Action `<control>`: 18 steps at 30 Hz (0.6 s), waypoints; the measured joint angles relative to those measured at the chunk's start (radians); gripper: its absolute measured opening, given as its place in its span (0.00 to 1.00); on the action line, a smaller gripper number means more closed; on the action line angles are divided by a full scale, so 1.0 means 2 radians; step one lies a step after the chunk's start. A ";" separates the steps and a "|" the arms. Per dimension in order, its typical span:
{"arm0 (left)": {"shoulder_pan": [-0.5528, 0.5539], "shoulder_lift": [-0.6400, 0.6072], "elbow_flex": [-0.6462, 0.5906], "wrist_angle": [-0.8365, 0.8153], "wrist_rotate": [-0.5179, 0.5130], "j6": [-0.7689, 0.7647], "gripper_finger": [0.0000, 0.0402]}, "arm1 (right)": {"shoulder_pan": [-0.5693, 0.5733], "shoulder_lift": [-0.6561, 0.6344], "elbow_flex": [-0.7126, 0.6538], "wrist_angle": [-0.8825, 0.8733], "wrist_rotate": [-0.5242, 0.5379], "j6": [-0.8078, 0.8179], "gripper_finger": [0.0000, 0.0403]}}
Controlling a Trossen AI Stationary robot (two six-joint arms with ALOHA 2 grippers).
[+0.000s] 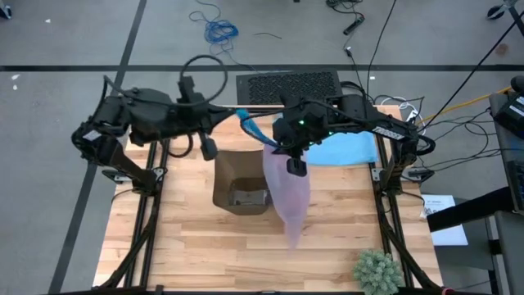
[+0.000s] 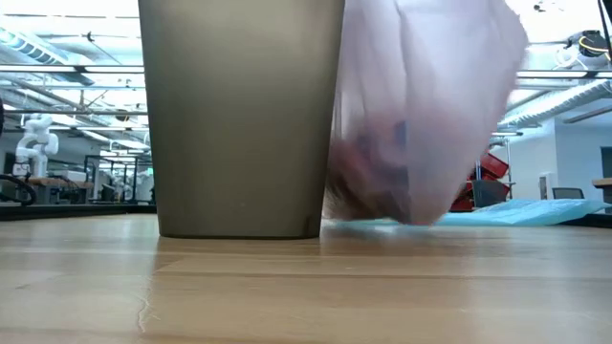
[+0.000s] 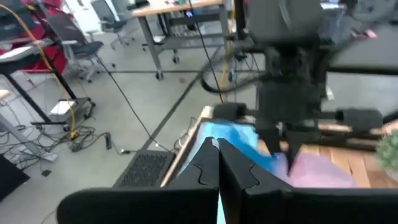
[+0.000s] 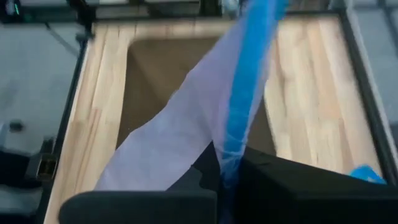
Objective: Place trash/remove bag and relplace
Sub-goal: Close the trash bag
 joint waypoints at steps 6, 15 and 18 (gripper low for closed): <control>0.000 -0.008 0.001 0.008 -0.003 -0.001 0.00 | 0.000 -0.001 -0.001 0.005 -0.001 0.004 0.00; 0.000 0.010 0.000 0.005 0.049 -0.044 0.01 | 0.000 -0.029 -0.001 0.044 0.000 0.014 0.21; 0.000 0.016 0.000 0.000 0.058 -0.075 0.05 | 0.000 -0.032 -0.001 0.043 0.000 0.014 0.31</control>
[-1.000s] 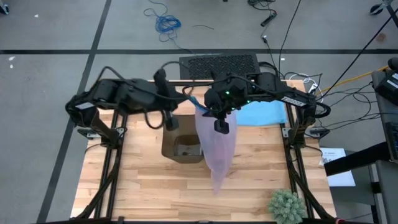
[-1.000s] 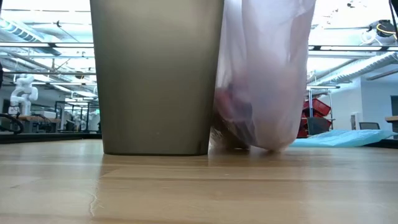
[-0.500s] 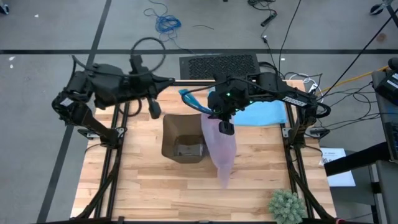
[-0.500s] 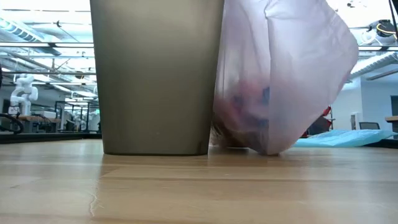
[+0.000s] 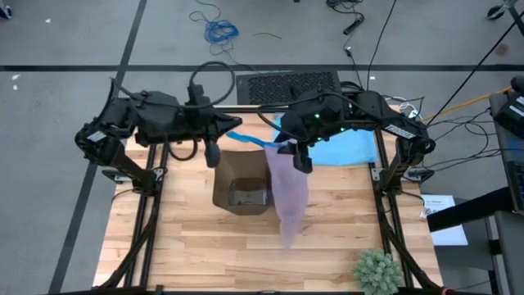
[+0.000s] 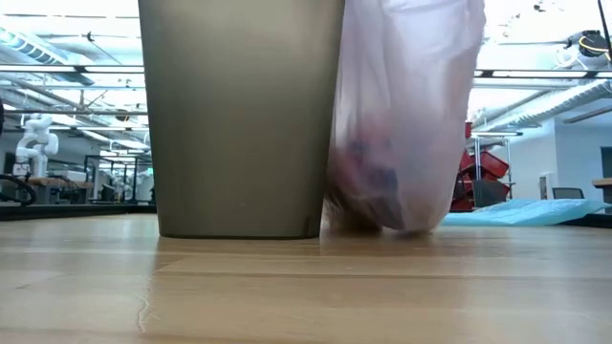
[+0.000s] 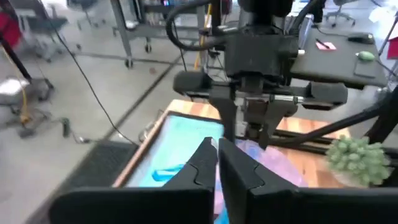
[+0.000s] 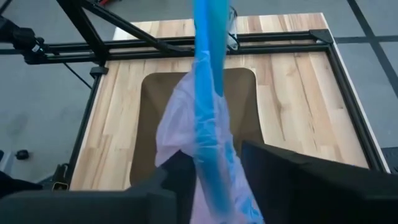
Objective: Place trash/remove bag and relplace
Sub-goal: Close the trash bag
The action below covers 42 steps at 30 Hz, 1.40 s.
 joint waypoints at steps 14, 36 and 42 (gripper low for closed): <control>-0.030 -0.018 0.000 0.066 0.181 -0.258 0.42 | 0.001 0.000 0.000 -0.004 -0.009 -0.030 0.14; -0.005 -0.017 0.000 0.172 0.112 -0.190 0.44 | -0.037 -0.103 0.001 0.075 0.071 -0.081 0.00; 0.027 0.017 0.000 0.172 0.105 -0.192 0.44 | -0.054 -0.110 0.001 0.124 0.082 -0.099 0.00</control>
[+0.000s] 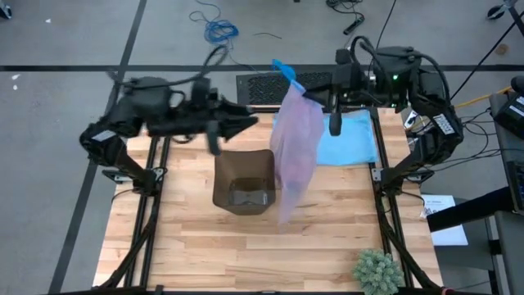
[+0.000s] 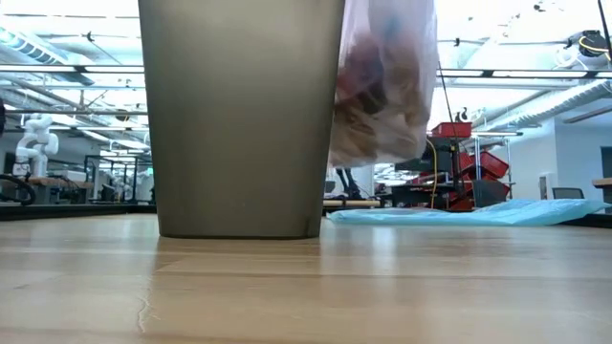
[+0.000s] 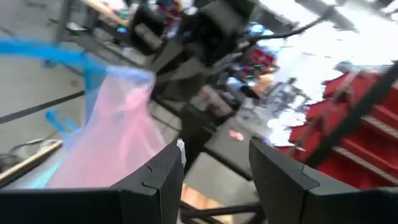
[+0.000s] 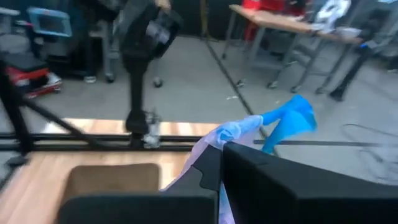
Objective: Place trash/remove bag and relplace
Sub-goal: Close the trash bag
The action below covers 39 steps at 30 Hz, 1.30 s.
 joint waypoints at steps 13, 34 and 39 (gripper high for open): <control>0.060 0.069 -0.001 0.033 -0.031 0.000 0.44 | 0.004 0.000 0.000 0.026 0.034 -0.026 0.00; 0.075 0.093 0.000 0.082 -0.027 0.066 0.71 | 0.005 0.002 0.000 0.026 0.023 -0.043 0.00; 0.084 0.107 0.000 0.088 -0.021 0.066 0.72 | 0.005 0.002 0.000 0.040 0.023 -0.046 0.00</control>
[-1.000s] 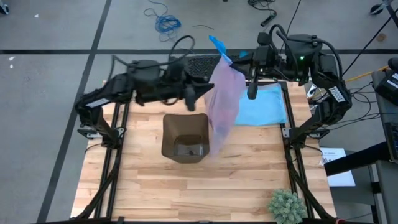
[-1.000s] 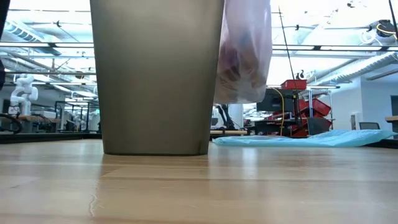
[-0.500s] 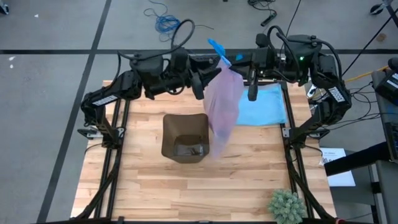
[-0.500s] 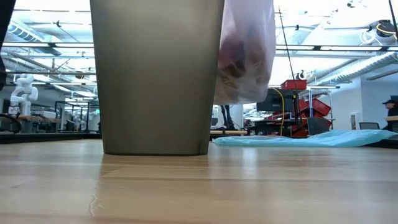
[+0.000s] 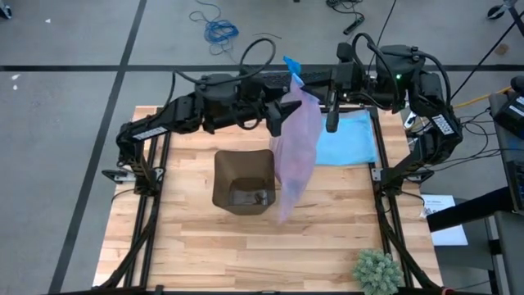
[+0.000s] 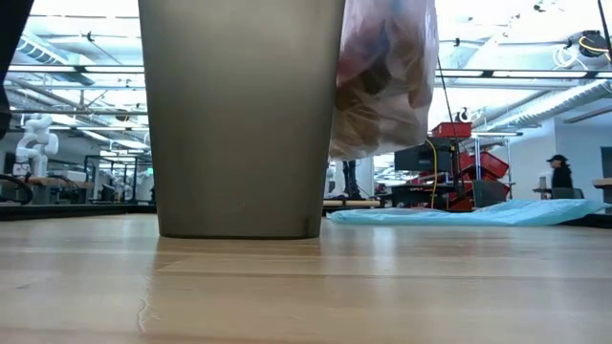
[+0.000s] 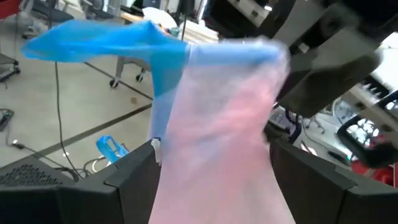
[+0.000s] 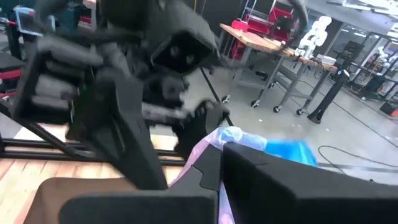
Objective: Place trash/remove bag and relplace
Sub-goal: Close the trash bag
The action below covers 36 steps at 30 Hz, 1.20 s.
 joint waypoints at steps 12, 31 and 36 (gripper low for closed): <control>0.043 0.007 0.000 0.012 -0.016 -0.028 0.19 | -0.001 0.001 -0.001 0.004 -0.018 0.000 0.00; 0.087 -0.044 0.000 -0.043 -0.129 0.083 0.00 | 0.000 -0.009 0.000 0.008 0.027 0.000 0.19; 0.082 -0.055 0.000 -0.105 -0.192 0.079 0.00 | -0.005 -0.014 0.000 0.007 0.030 0.000 0.23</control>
